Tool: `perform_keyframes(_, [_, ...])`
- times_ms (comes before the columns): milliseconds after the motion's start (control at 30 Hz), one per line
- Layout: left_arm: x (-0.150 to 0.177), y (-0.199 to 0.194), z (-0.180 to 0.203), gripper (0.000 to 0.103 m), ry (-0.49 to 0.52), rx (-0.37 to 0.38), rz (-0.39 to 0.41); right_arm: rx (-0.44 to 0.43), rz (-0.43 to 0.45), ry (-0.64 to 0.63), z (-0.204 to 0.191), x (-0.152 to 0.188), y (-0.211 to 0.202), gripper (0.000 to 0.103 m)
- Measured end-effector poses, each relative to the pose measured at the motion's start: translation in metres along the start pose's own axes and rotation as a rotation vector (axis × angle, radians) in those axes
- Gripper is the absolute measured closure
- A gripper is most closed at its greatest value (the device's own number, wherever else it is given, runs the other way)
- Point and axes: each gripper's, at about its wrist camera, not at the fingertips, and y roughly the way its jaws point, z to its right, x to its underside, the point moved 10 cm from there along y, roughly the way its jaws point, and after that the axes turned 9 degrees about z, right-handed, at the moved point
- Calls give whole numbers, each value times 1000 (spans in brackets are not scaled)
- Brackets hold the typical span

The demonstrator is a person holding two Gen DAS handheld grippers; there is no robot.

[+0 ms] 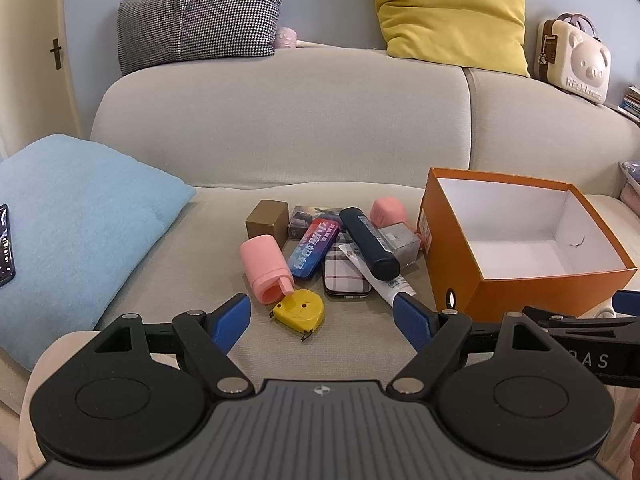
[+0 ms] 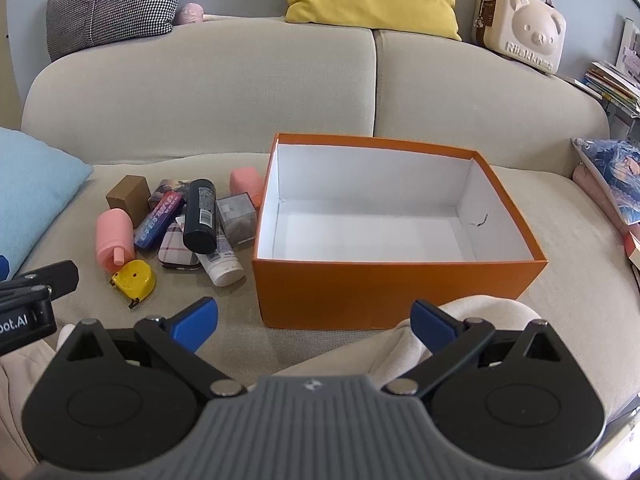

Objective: Organize rigid objects

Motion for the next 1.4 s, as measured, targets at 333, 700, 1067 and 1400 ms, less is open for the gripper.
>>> perform_keyframes(333, [4,10,-4,10,-21,35,-39,-55,-4,-11,-12,2,5,2])
perform_keyframes(700, [2,58,-35,45,-116,105,-148,-278,22,-117,-75,-23,44,39])
perform_keyframes(1067, [2,140,-81,45,-238,26,-276,-423,-95,-110,-137,-47,128,60])
perform_keyframes(1400, [20,197,-94,31,-332,1,-395,-419,-157,-101,-153,-53,186,65])
